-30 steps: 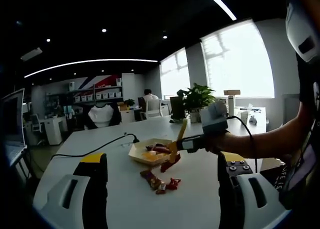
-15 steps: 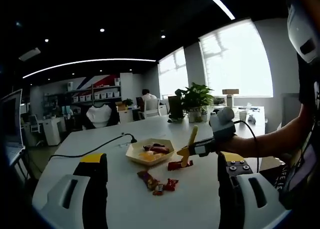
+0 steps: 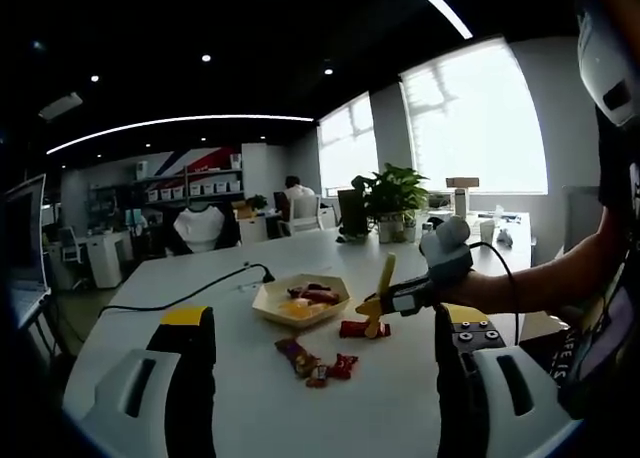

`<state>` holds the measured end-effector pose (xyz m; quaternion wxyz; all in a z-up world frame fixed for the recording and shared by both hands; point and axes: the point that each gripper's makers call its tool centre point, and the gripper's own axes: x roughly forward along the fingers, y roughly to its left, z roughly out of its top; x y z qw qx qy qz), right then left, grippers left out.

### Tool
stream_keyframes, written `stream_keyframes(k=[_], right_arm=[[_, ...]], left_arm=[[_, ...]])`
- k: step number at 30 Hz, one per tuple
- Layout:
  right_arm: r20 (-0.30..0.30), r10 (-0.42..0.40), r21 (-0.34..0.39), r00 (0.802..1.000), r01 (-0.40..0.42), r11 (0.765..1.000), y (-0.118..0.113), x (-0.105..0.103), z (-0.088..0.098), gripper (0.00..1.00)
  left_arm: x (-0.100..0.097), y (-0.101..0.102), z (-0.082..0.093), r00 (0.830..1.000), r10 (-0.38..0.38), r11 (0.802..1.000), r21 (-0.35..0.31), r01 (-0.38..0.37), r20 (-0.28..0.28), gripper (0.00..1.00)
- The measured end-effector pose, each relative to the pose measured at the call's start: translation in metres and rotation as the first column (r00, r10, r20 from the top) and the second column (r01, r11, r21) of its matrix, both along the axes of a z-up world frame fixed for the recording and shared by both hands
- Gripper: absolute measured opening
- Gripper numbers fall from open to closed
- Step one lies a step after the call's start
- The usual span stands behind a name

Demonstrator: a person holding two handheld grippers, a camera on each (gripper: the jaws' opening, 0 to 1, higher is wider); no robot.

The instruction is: Place the target food into the container with the food tongs after gripping and lifting it, then release it inside without dropping or visibly crushing the food.

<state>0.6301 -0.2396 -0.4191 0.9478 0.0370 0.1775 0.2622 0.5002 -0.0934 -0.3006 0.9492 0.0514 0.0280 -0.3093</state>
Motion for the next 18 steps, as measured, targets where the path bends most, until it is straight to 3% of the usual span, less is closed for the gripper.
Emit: stream_keyframes(k=[8, 11, 12, 18], right_arm=[[0.021, -0.012, -0.023, 1.0, 0.013, 1.0, 0.003, 0.009, 0.001, 0.25], [0.047, 0.012, -0.069, 0.999, -0.009, 0.998, 0.006, 0.009, 0.001, 0.24], [0.067, 0.027, -0.124, 0.997, -0.018, 0.992, 0.005, 0.01, 0.0, 0.22], [0.065, 0.043, -0.071, 0.997, -0.039, 0.997, 0.002, 0.012, 0.0, 0.17]], left_arm=[[-0.001, 0.0, 0.002, 1.0, -0.002, 1.0, -0.001, 0.002, 0.002, 0.97], [-0.001, 0.003, 0.002, 1.0, 0.007, 1.0, -0.002, -0.007, 0.001, 0.97], [0.0, 0.004, 0.002, 1.0, 0.009, 1.0, -0.002, -0.009, 0.001, 0.97], [0.001, 0.001, 0.003, 1.0, 0.001, 1.0, 0.002, -0.001, 0.0, 0.96]])
